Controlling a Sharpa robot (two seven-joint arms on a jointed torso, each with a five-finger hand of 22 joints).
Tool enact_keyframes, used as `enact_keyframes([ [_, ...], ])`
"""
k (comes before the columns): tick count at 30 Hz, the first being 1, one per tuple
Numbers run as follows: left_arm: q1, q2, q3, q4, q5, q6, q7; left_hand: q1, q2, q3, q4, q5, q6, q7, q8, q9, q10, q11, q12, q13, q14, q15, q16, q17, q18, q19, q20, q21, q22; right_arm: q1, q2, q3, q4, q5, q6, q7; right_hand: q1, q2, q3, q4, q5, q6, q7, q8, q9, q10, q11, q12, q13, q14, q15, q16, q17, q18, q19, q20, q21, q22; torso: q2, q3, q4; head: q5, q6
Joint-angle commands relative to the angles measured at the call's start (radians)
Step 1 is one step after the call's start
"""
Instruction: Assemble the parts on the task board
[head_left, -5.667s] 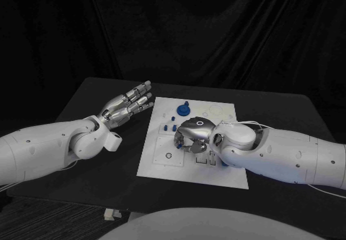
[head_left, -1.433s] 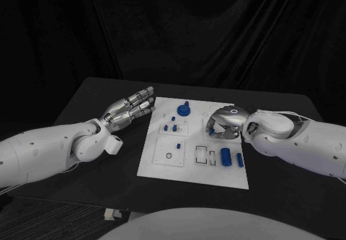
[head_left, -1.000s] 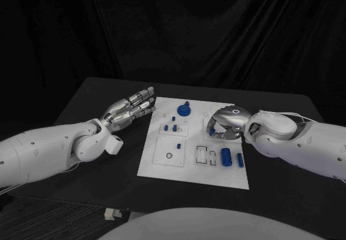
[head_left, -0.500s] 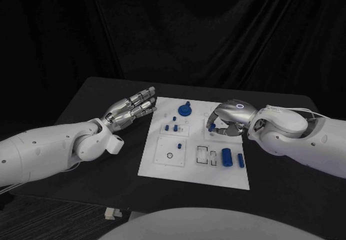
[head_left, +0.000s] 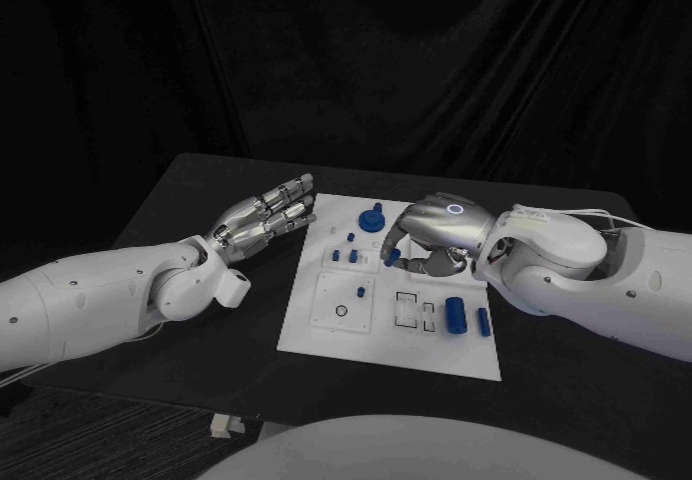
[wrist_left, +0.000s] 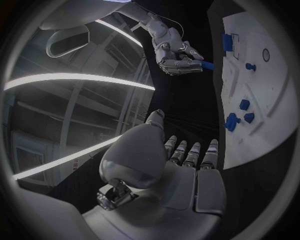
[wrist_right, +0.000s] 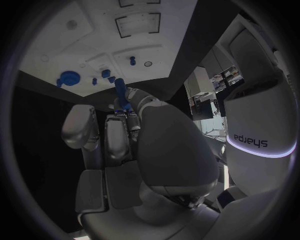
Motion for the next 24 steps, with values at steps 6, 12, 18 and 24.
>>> enact_keyframes([
  [6,-0.001,-0.010,0.001,0.009,0.006,0.005,0.152,0.007,0.005,0.007,-0.016,0.023,0.009,0.003,-0.007,-0.001,0.001,0.012,0.022,-0.002,-0.001,0.010,-0.005,-0.005,0.016,0.007,0.003,0.001,0.012,0.000,0.093,0.001,-0.020,-0.003,0.072,-0.034,0.021,0.018,0.044,-0.021,-0.009,0.009,0.003,0.013,0.017,0.098,-0.018,0.018,0.039,0.020,-0.002,0.003,0.009,0.000,-0.003,-0.008,0.019,0.156,-0.002,-0.0013,0.0012,-0.004,0.000],
  [12,-0.001,-0.024,0.001,0.014,0.006,-0.002,0.153,0.006,0.007,0.008,-0.017,0.022,0.010,0.004,-0.007,-0.001,0.001,0.014,0.024,-0.001,-0.001,0.006,-0.005,-0.005,0.015,0.006,0.002,0.000,0.008,-0.020,0.163,0.001,-0.055,-0.018,0.106,-0.040,0.021,0.019,0.046,-0.022,-0.008,0.008,0.003,0.012,0.017,0.098,-0.017,0.016,0.038,0.019,-0.002,0.002,0.007,0.000,-0.004,-0.008,0.016,0.155,0.001,0.0005,0.0024,-0.003,0.000],
  [18,-0.001,-0.029,0.001,0.017,0.006,-0.004,0.153,0.005,0.007,0.008,-0.017,0.022,0.011,0.004,-0.006,-0.001,0.001,0.015,0.025,-0.001,-0.001,0.005,-0.006,-0.005,0.015,0.006,0.001,0.000,0.007,-0.055,0.219,0.001,-0.097,-0.024,0.139,-0.040,0.020,0.018,0.046,-0.023,-0.009,0.007,0.004,0.011,0.017,0.098,-0.017,0.014,0.038,0.019,-0.002,0.002,0.008,0.000,-0.004,-0.008,0.015,0.155,0.000,-0.0001,0.0033,-0.006,0.000],
  [24,-0.001,-0.030,0.001,0.020,0.006,-0.003,0.152,0.005,0.007,0.008,-0.017,0.022,0.011,0.004,-0.006,-0.001,0.001,0.015,0.025,-0.001,-0.001,0.005,-0.006,-0.005,0.015,0.006,0.001,0.000,0.007,-0.091,0.253,0.001,-0.132,-0.026,0.161,-0.039,0.020,0.019,0.047,-0.025,-0.010,0.006,0.004,0.009,0.018,0.098,-0.017,0.013,0.038,0.018,-0.002,0.001,0.006,0.001,-0.006,-0.008,0.011,0.154,0.000,-0.0006,0.0023,0.001,0.000],
])
